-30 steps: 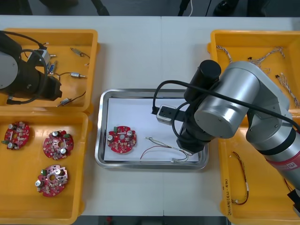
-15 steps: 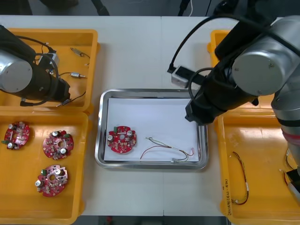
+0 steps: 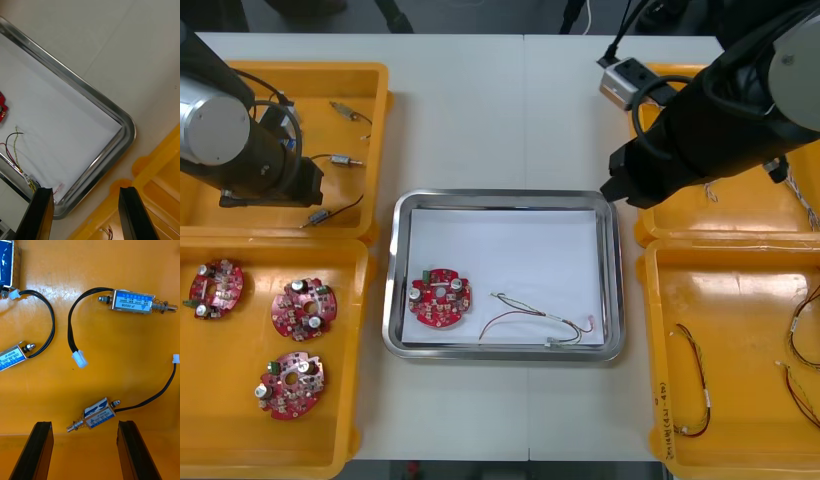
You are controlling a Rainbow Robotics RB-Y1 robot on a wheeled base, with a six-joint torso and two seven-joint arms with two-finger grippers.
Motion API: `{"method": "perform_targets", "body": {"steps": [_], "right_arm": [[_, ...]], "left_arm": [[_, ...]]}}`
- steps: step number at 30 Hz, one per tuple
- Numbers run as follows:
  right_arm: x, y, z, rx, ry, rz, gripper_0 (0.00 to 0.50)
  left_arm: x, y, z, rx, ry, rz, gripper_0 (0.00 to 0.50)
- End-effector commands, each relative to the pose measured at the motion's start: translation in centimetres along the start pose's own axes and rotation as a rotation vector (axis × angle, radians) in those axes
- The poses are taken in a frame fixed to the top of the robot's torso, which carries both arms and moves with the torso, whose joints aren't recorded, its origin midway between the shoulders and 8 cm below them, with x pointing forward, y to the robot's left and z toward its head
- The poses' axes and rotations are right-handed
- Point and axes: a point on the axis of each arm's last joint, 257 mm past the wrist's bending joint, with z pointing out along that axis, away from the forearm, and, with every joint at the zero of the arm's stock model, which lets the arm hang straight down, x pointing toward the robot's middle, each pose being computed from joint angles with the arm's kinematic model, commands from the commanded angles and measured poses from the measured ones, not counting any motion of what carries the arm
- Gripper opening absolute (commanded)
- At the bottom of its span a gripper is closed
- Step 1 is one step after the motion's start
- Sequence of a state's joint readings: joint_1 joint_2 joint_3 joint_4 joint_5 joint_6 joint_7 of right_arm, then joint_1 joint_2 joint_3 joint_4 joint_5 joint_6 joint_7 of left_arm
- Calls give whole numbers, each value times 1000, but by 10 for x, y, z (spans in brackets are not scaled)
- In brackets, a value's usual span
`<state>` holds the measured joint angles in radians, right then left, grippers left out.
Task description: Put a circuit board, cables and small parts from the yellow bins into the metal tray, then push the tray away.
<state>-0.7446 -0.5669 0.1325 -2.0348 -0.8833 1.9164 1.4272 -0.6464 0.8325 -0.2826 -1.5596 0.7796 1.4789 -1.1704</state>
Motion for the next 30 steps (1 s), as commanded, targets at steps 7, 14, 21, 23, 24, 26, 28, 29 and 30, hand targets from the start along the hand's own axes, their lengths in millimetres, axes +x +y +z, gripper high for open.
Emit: {"method": "perform_targets", "body": {"steps": [7,14,21,23,24,26,28,29,30], "right_arm": [[-2,-77,-52,150,-53,204,500],[6,-120,-68,197,-60,317,500],[13,-156,-77,260,-59,409,500],[15,-171,-78,285,-49,446,500],[14,-174,-78,289,-47,453,500],[16,-186,-79,304,-38,491,500],[15,-194,-81,313,-37,518,500],[15,-199,-81,317,-34,541,500],[16,-203,-82,322,-33,555,500]], "left_arm": [[-7,-21,-16,23,77,-13,500],[-3,-18,-8,13,123,-17,500],[-2,-25,-2,18,127,-6,500],[-2,-28,-1,25,125,-4,500],[-1,-28,-1,26,126,-4,500],[-3,-31,1,33,119,-5,500],[-4,-33,4,36,115,-6,500],[-5,-35,6,38,110,-5,500],[-6,-35,7,36,105,-4,500]]}}
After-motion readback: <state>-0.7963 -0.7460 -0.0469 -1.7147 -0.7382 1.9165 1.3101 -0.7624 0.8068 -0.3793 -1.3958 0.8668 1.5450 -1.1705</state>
